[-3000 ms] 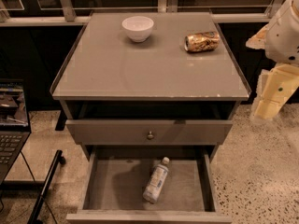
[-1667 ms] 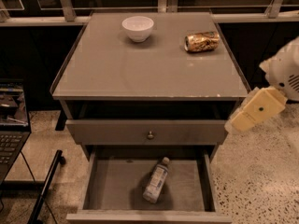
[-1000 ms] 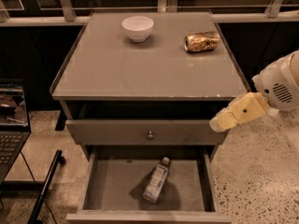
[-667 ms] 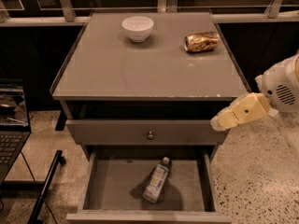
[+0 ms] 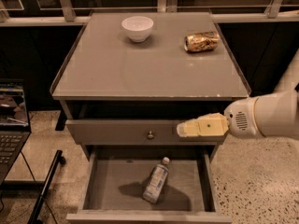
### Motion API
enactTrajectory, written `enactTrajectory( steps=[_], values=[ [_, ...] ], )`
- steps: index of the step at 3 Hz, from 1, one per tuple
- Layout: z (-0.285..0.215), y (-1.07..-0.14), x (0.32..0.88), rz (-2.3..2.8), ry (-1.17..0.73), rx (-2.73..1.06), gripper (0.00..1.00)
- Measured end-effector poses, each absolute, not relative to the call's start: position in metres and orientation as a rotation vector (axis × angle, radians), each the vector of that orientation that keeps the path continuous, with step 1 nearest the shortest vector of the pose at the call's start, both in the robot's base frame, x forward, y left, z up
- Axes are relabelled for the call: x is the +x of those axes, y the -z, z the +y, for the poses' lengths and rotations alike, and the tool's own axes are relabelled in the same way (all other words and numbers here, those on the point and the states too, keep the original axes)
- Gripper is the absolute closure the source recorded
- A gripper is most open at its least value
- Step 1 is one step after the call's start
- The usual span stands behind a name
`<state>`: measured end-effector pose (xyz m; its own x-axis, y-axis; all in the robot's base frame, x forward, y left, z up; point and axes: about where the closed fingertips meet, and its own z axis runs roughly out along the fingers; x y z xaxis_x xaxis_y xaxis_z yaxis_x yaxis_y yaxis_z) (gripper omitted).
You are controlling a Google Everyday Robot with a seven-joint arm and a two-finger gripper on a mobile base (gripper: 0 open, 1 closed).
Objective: Pick blue plastic bottle from middle drawer and place on counter
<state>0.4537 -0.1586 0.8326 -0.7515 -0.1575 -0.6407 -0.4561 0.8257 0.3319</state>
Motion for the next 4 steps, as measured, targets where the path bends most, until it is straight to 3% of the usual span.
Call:
enactTrajectory(
  steps=[2,4],
  values=[
    [-0.114,-0.760,0.456,2.555,-0.823,-0.276,0.00],
    [-0.110,-0.762,0.454,2.503,-0.824,-0.277,0.00]
  ],
)
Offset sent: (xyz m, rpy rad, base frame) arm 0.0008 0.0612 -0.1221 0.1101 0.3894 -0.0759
